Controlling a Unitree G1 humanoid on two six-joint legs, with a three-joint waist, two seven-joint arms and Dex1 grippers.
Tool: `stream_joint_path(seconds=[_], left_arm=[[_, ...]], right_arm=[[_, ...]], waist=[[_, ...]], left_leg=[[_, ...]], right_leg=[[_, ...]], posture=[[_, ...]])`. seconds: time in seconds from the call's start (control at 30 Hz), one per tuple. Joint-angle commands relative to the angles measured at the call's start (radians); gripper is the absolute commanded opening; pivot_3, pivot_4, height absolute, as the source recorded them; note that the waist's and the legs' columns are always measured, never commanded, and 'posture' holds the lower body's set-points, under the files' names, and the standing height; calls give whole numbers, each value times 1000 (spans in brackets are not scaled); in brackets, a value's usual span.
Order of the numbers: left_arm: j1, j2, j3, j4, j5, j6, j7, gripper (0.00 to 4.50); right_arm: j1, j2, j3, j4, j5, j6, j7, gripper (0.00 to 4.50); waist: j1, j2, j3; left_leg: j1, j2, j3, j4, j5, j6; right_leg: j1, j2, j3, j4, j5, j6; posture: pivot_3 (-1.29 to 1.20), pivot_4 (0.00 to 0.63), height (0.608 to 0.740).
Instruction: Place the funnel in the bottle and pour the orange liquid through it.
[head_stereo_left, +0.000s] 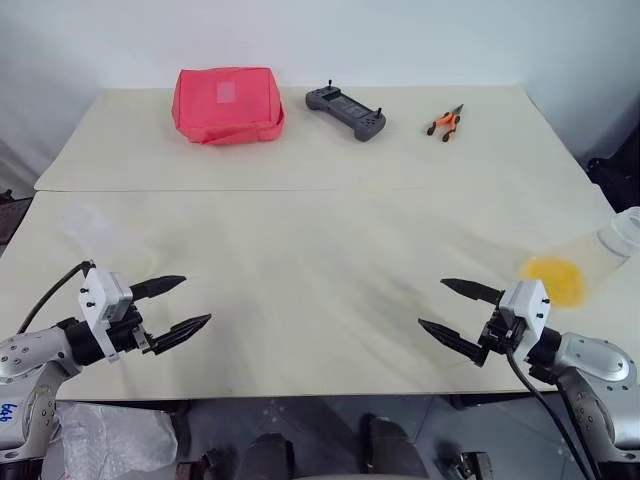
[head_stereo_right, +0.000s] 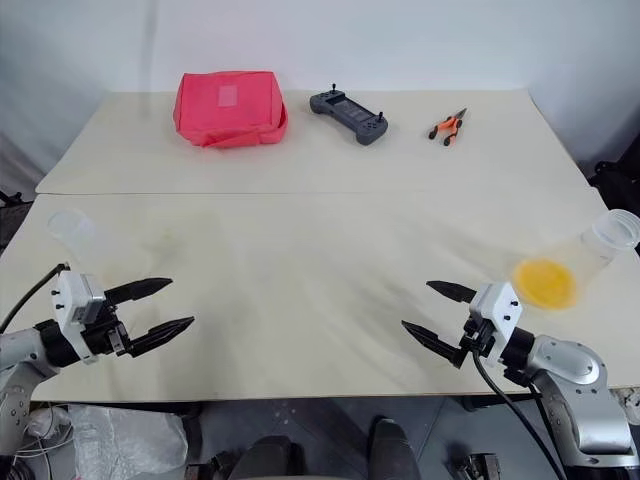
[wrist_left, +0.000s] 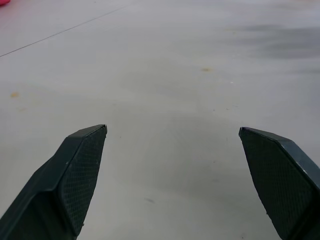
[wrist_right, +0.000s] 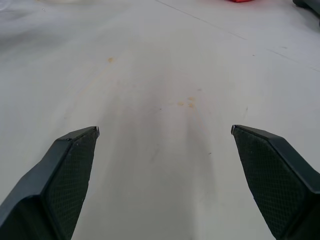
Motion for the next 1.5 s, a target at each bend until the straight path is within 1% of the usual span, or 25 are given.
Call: stream_joint_path(seconds=[0.03, 0.1, 0.17, 0.23, 0.47, 0.57, 0.67, 0.77, 0.9, 1.03, 1.2, 1.27, 1.37, 1.5], left_arm=[[-7, 7, 32, -7, -29, 14, 8, 4500], [-11, 2, 36, -14, -34, 36, 31, 4500], [-29, -11, 48, -22, -72, 97, 75, 4500], [-34, -20, 56, -40, -86, 110, 98, 4500], [22, -12, 104, -119, -82, 184, 185, 4500], [66, -25, 178, -143, -81, 168, 210, 4500], [130, -60, 302, -174, -84, 157, 268, 4500], [184, -92, 399, -205, -109, 209, 340, 4500], [183, -105, 444, -184, -94, 237, 434, 4500], [84, -107, 399, -130, -84, 262, 536, 4500], [-58, -98, 323, 0, -32, 224, 577, 4500], [-126, -93, 273, 71, 13, 204, 606, 4500], [-199, -83, 220, 158, 63, 153, 601, 4500], [-284, -69, 184, 265, 89, 103, 580, 4500]], right_arm=[[-12, -17, -32, -9, 18, -6, 9, 4452], [-16, -18, -30, -8, 19, -4, 10, 4452], [-20, -20, -29, -5, 19, -2, 13, 4452], [-25, -24, -27, -3, 20, 1, 16, 4452], [-93, -27, 5, 19, 27, 31, 48, 4452], [-135, -23, 23, 30, 31, 42, 71, 4452], [-201, -19, 49, 57, 31, 50, 92, 4452], [-261, -9, 72, 101, 20, 39, 109, 4452], [-318, -3, 102, 134, 22, 35, 140, 4452], [-353, -4, 121, 105, 55, 68, 167, 4452], [-371, 3, 127, 66, 68, 91, 162, 4452], [-378, 7, 124, 55, 67, 89, 154, 4452], [-379, 4, 118, 35, 69, 89, 146, 4452], [-367, -3, 110, 2, 76, 97, 135, 4452]], waist=[[0, 0, 0], [0, 0, 0], [0, 0, 0], [0, 0, 0], [-2, 0, 0], [-4, -2, 1], [-6, -2, 1], [-4, -3, 1], [4, -4, 2], [7, -4, 2], [-1, -4, 2], [-1, -5, 2], [-1, -5, 2], [-2, -5, 2]], left_leg=[[0, 0, 0, 0, 0, 0], [0, 0, 0, 0, 0, 0], [0, 0, 0, 0, 0, 0], [0, 0, 0, 0, 0, 0], [0, 0, 0, 0, 0, 0], [0, 1, 0, 0, 0, -1], [0, 1, 2, 0, 0, -1], [0, 1, 2, 0, 0, -1], [-1, 1, 1, 1, 0, -1], [-1, 1, 0, 1, 0, -1], [0, 1, 1, 1, 1, -2], [-1, 1, 2, 1, 1, -2], [-1, 1, 2, 1, 1, -2], [-2, 1, 5, 1, 0, -3]], right_leg=[[0, 0, 0, 0, 0, 0], [0, 0, 0, 0, 0, 0], [0, 0, 0, 0, 0, 0], [0, 0, 0, 1, 0, 0], [0, 0, 0, 1, 0, 0], [-1, 0, 0, 1, 0, 0], [-2, 0, 0, 2, 0, 0], [-2, 0, 0, 2, 0, 0], [-2, 0, 0, 2, 0, 0], [-2, 0, 0, 3, 0, 0], [-2, 0, -2, 4, 0, 0], [-3, 0, -2, 4, 0, 0], [-3, 0, -3, 4, 1, 1], [-7, -1, -4, 7, 1, 1]], posture=[[0, 150, 740], [0, 150, 740], [0, 150, 740], [0, 150, 740], [0, 150, 740], [0, 150, 740], [0, 150, 740], [0, 150, 740], [0, 150, 740], [0, 150, 740], [0, 150, 740], [0, 150, 740], [0, 150, 740], [0, 150, 740]])
